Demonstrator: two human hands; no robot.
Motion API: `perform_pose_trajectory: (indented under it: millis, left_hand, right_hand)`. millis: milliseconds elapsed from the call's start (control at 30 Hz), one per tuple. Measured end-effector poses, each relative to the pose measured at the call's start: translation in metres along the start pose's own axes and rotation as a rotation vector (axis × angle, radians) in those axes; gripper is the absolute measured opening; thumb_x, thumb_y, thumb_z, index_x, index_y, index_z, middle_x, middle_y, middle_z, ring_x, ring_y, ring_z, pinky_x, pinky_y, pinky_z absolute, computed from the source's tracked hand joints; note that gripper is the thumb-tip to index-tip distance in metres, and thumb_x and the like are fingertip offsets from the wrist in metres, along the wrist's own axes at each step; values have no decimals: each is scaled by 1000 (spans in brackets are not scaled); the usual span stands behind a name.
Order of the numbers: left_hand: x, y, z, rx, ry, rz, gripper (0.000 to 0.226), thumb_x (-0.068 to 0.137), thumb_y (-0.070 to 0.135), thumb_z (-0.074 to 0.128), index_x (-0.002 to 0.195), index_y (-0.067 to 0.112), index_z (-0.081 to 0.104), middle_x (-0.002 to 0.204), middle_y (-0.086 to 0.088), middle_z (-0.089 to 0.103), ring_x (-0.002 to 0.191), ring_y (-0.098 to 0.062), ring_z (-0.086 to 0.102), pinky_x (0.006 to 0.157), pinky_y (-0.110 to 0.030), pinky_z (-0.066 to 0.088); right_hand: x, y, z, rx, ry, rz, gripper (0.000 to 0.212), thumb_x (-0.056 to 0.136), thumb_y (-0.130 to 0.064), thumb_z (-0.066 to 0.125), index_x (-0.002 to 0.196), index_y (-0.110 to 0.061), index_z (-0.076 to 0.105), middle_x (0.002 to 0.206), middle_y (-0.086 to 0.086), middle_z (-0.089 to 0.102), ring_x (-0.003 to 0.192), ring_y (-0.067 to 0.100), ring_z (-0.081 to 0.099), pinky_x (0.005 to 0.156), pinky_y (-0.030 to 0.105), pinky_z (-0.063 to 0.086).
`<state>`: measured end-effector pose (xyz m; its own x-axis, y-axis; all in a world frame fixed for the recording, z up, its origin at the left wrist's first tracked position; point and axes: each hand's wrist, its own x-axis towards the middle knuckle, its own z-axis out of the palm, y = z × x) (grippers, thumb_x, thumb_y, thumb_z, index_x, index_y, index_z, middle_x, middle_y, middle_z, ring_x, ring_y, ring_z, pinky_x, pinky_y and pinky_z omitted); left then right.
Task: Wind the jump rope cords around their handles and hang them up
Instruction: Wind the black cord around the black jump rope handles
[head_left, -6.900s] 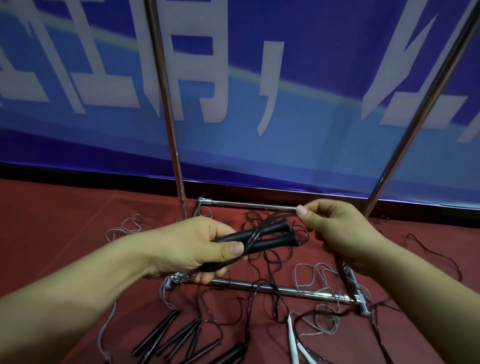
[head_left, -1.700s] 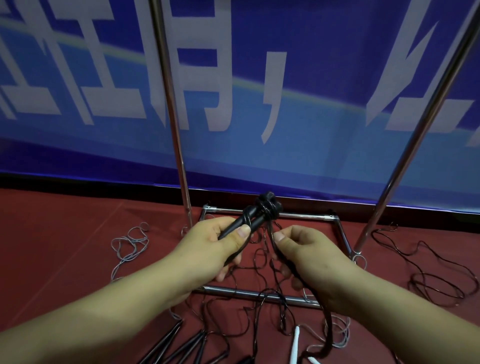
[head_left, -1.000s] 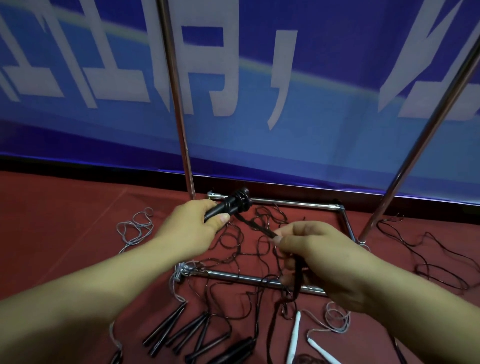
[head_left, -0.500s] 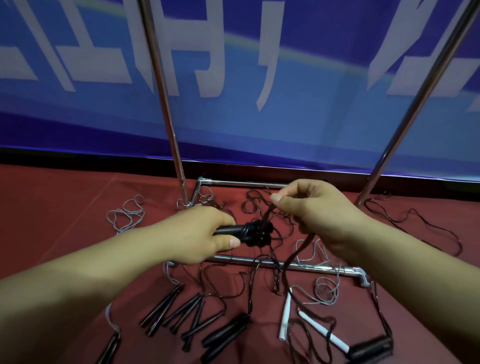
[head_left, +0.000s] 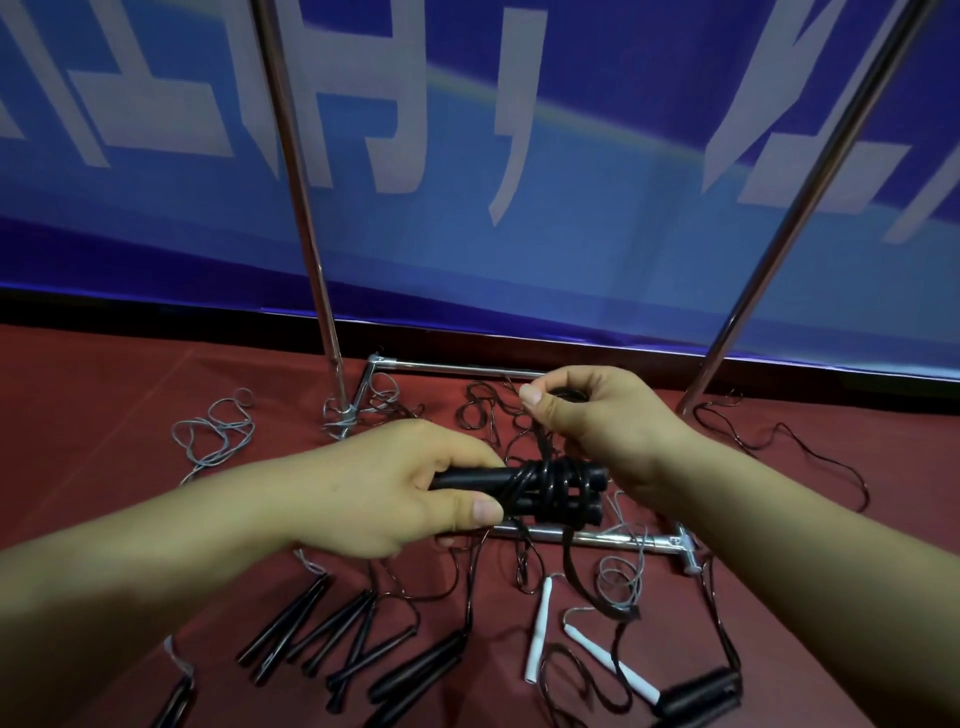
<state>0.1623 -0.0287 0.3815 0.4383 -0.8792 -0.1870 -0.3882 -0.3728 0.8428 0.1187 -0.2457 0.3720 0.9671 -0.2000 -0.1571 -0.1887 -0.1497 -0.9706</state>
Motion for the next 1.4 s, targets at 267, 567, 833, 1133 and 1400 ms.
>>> perform_pose_trajectory:
  millis: [267, 567, 833, 1133, 1400]
  left_hand:
    - [0, 4, -5, -219, 360, 71, 13, 90, 39, 59, 96, 32, 68, 65, 1, 61, 43, -15, 48, 45, -22, 40]
    - [5, -9, -10, -228, 650, -26, 10, 99, 30, 59, 92, 32, 67, 64, -1, 63, 42, -18, 49, 45, -23, 40]
    - [10, -15, -9, -253, 741, -109, 11, 100, 29, 58, 98, 29, 69, 63, -1, 61, 39, -14, 46, 40, -20, 38]
    - [11, -20, -11, -219, 720, -137, 17, 100, 32, 58, 92, 24, 70, 63, 0, 62, 39, -11, 47, 43, -21, 38]
    - [11, -33, -19, 205, 684, -272, 20, 97, 40, 60, 87, 25, 66, 67, -1, 68, 54, -6, 61, 57, -31, 48]
  right_hand:
    - [2, 7, 10, 77, 2, 90, 32, 95, -12, 61, 66, -14, 73, 61, 5, 47, 46, 10, 31, 48, 26, 21]
    - [-13, -1, 33, -30, -140, 109, 26, 105, -27, 46, 87, -11, 57, 68, 4, 64, 45, 10, 44, 45, 24, 33]
    - [-25, -6, 40, -58, -67, -27, 21, 102, -26, 50, 86, -16, 56, 64, -3, 65, 48, 13, 44, 47, 25, 35]
    - [-28, 0, 38, -334, -104, -231, 17, 94, -31, 65, 84, -19, 59, 61, -8, 55, 51, 4, 43, 54, 24, 38]
    - [-28, -6, 34, -278, -179, -231, 3, 92, -24, 68, 90, -22, 66, 69, -8, 65, 61, 9, 56, 64, 30, 47]
